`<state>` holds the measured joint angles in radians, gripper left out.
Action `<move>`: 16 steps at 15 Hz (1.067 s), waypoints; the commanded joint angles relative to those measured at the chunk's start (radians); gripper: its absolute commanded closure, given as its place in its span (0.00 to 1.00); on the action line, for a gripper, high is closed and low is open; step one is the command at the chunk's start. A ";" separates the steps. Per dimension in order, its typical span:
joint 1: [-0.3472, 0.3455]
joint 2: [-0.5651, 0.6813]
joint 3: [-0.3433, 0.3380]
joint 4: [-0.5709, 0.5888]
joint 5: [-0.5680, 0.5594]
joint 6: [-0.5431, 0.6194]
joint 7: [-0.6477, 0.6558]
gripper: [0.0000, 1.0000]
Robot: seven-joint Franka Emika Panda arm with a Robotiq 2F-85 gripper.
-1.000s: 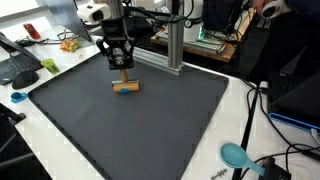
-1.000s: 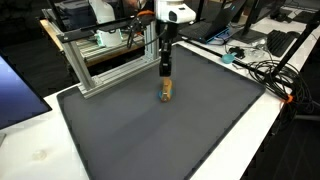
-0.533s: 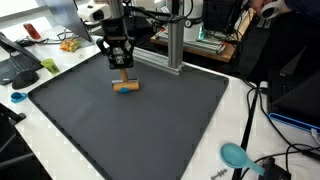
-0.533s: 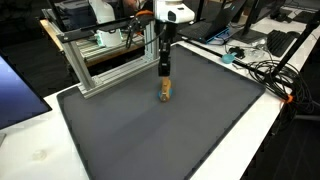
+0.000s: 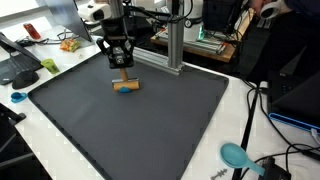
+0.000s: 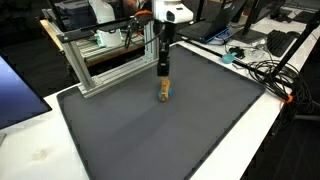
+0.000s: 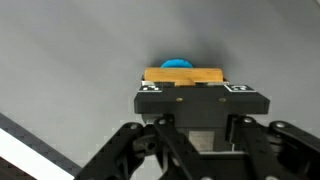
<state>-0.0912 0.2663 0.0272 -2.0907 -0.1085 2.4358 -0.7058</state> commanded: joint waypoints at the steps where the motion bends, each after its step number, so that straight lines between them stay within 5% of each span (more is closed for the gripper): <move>1: -0.017 0.046 -0.025 -0.079 -0.034 -0.021 -0.021 0.77; 16: -0.016 0.035 -0.035 -0.094 -0.048 -0.018 -0.012 0.77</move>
<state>-0.0912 0.2591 0.0210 -2.1020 -0.1096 2.4371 -0.7059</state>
